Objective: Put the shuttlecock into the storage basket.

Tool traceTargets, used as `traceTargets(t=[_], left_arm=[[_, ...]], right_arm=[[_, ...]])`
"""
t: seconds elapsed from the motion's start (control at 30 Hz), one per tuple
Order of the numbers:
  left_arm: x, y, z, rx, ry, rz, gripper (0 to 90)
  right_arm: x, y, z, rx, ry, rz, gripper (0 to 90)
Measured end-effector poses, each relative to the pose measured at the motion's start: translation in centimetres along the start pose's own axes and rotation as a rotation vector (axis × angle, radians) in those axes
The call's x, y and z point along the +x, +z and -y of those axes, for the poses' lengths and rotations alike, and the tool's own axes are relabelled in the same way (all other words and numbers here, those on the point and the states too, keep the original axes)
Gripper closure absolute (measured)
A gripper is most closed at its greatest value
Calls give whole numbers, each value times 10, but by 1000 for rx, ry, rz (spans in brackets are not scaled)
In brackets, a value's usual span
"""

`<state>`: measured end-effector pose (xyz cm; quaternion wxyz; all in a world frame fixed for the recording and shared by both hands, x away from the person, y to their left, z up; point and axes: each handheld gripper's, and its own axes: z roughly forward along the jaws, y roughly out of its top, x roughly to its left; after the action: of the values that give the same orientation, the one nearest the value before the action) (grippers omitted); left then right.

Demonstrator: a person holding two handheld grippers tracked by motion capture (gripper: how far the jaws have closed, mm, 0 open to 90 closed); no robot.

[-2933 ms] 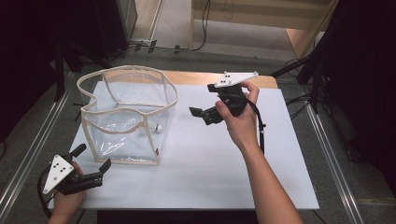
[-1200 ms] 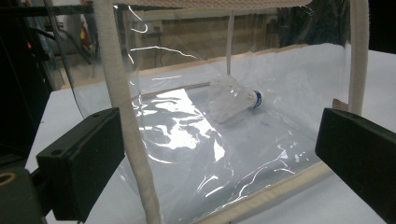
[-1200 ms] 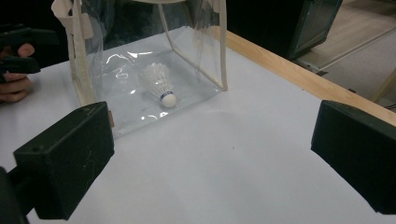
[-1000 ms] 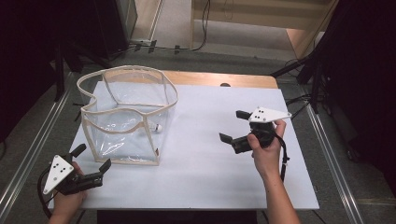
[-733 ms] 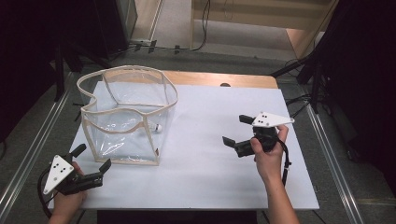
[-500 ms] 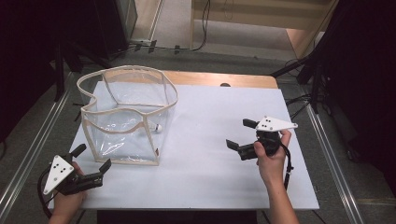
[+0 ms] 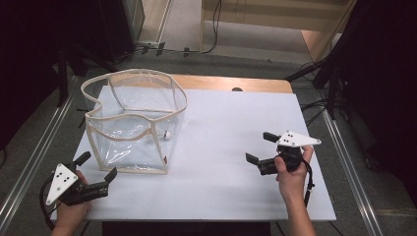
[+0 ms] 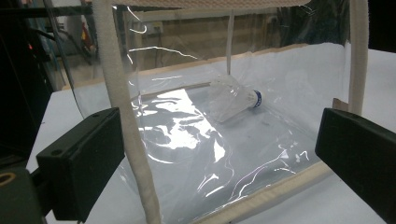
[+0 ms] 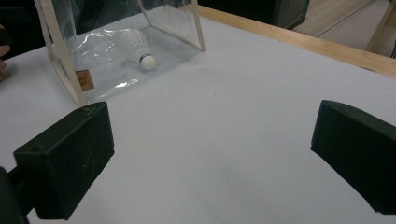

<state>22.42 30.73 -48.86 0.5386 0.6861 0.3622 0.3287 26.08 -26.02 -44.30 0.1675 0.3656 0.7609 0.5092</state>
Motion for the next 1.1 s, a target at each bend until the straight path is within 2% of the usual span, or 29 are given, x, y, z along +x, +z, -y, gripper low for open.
traceTargets(t=[0.6, 1.03, 1.1], left_arm=[[1, 0, 0, -1, -6, -3, 21], [0, -1, 0, 1, -4, -14, 21], [0, -1, 0, 1, -4, -17, 21]], right_arm=[[-6, -19, 23, 0, 21, 35, 0], [-6, -36, 52, 18, 38, 51, 0], [-7, -39, 54, 22, 28, 59, 0]])
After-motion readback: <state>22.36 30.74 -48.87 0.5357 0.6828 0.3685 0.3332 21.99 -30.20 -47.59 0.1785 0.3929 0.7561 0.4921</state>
